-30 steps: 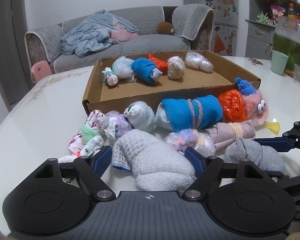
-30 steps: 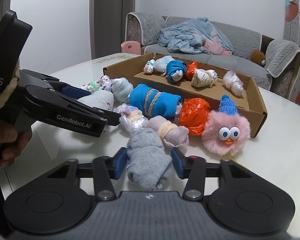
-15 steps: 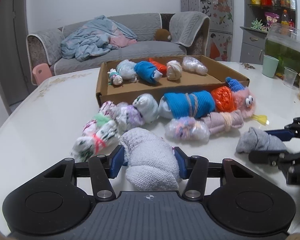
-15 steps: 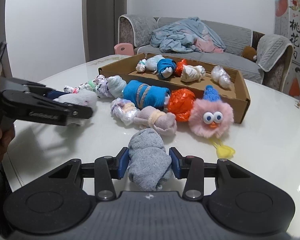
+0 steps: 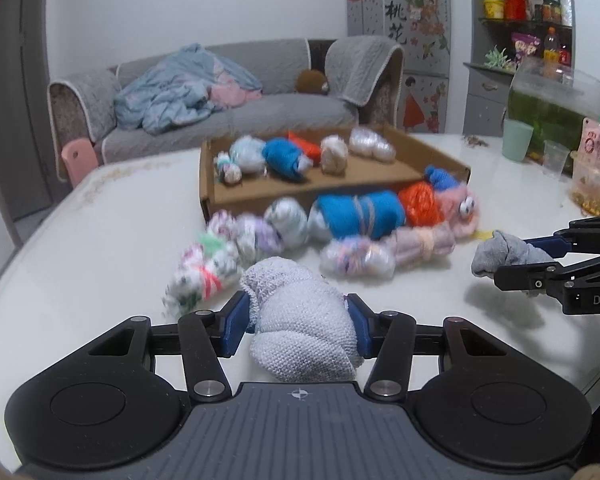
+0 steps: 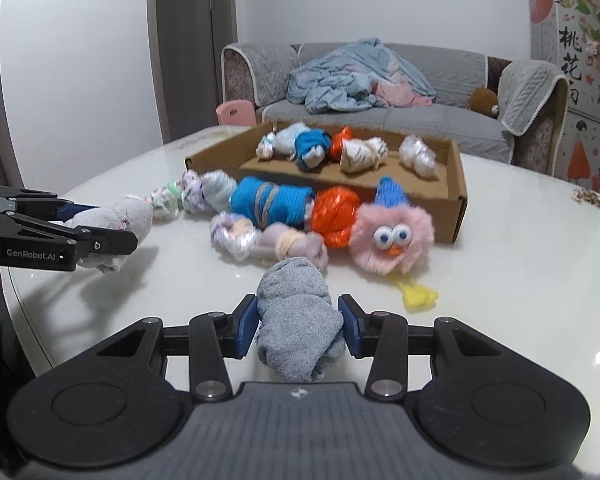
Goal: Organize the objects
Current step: 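Carry both socks into the cardboard tray and open both tools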
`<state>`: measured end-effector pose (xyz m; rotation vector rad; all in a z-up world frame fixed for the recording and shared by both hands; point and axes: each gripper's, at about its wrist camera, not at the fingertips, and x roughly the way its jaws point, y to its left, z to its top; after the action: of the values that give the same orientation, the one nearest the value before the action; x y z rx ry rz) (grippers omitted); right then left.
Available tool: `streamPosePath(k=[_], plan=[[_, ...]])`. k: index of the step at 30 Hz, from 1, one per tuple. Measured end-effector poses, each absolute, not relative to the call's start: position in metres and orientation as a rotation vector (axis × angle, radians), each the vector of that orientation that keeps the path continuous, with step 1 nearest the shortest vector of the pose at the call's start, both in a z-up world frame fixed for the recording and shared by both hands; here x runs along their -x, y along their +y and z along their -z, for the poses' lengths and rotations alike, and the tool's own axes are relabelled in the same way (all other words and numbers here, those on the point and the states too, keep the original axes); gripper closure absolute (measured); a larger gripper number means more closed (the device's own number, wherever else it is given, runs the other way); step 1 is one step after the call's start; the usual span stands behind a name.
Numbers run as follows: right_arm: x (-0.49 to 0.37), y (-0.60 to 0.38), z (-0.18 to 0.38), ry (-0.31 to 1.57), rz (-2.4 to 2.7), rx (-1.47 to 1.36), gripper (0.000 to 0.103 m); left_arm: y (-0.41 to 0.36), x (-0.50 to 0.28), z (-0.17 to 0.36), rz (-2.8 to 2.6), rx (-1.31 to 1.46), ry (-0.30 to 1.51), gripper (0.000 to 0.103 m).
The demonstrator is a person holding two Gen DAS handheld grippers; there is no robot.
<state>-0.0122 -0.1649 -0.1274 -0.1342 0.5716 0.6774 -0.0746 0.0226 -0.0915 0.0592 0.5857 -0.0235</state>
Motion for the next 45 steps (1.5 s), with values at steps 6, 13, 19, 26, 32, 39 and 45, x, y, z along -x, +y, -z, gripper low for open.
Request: streamPosePath(k=[6,13,19,26,32,39,45], plan=[[0.004,-0.167,0.092,0.519,-0.697,0.127,0.063,0.030,0.061,0.050,0.045,-0.088,0.521,0.045],[-0.021,-0.155,0.034,0.428,-0.725,0.120,0.063,0.041,0.028,-0.003,0.052,-0.172,0.433,0.045],[-0.061,-0.128,0.008,0.421,-0.742,0.114,0.063,0.044,-0.008,-0.026,0.057,-0.231,0.406,0.045],[-0.090,-0.092,0.014,0.474,-0.775,0.116,0.063,0.049,-0.044,-0.013,0.060,-0.216,0.447,0.045],[-0.106,-0.074,0.029,0.539,-0.794,0.130,0.063,0.053,-0.064,0.007,0.075,-0.211,0.496,0.045],[-0.121,-0.065,0.039,0.599,-0.813,0.131,0.063,0.057,-0.080,0.024,0.095,-0.226,0.537,0.045],[-0.127,-0.057,0.046,0.649,-0.822,0.146,0.063,0.063,-0.087,0.037,0.163,-0.239,0.581,0.045]])
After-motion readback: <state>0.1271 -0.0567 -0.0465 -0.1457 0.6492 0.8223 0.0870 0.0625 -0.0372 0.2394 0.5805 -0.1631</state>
